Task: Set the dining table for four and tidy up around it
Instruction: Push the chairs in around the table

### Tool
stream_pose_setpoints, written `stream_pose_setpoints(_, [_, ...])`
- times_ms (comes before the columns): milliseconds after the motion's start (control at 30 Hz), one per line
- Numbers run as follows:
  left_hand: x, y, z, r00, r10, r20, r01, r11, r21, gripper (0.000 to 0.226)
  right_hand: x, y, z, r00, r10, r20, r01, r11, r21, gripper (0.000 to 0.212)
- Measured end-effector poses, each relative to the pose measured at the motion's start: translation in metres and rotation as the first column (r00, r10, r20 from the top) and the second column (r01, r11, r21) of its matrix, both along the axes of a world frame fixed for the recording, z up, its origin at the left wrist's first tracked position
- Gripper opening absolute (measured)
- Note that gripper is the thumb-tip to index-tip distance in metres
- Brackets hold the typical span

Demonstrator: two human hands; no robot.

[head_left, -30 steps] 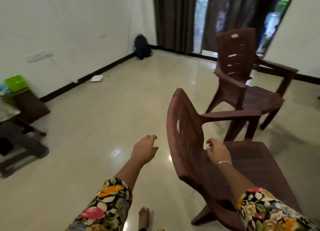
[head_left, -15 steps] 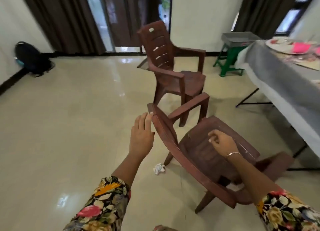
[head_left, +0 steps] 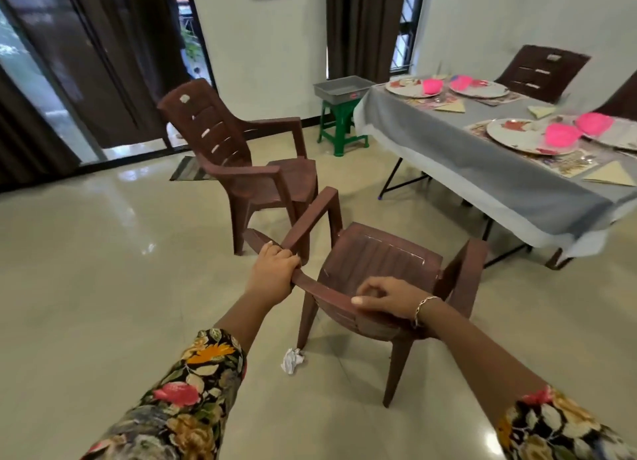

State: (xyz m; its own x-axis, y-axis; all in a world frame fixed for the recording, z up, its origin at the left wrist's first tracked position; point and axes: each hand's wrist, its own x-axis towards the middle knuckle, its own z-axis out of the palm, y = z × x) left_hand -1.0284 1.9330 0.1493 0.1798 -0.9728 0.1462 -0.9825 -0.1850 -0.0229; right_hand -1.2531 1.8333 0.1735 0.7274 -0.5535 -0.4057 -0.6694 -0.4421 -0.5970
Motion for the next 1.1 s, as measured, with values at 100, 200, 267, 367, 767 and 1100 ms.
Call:
stream_pose_setpoints(100, [0.0, 0.001, 0.007, 0.999, -0.018, 0.035, 0.015, 0.997, 0.08, 0.028, 0.003, 0.023, 0.001, 0.987, 0.084, -0.134, -0.088, 0.996, -0.021, 0.061])
stream_pose_setpoints(200, [0.005, -0.001, 0.011, 0.997, -0.056, 0.055, 0.048, 0.989, 0.14, 0.023, 0.004, 0.031, 0.004, 0.967, 0.056, -0.249, -0.106, 0.976, -0.192, 0.06])
stream_pose_setpoints(267, [0.013, -0.006, 0.013, 0.992, -0.11, 0.066, 0.096, 0.979, 0.177, 0.02, 0.005, 0.033, 0.005, 0.963, 0.032, -0.269, -0.107, 0.957, -0.269, 0.055])
stream_pose_setpoints(367, [0.022, -0.016, 0.015, 0.979, -0.199, 0.04, 0.182, 0.95, 0.255, 0.019, 0.006, 0.035, 0.001, 0.962, -0.001, -0.271, -0.106, 0.919, -0.379, 0.049])
stream_pose_setpoints(767, [0.058, -0.043, 0.009, 0.831, -0.556, -0.03, 0.538, 0.787, 0.304, 0.021, 0.028, 0.047, 0.0, 0.893, -0.256, -0.37, 0.061, 0.884, -0.463, 0.032])
stream_pose_setpoints(1100, [0.126, -0.058, 0.014, 0.722, -0.691, 0.043, 0.647, 0.696, 0.311, 0.024, 0.102, 0.073, -0.006, 0.842, -0.437, -0.317, 0.195, 0.793, -0.577, 0.033])
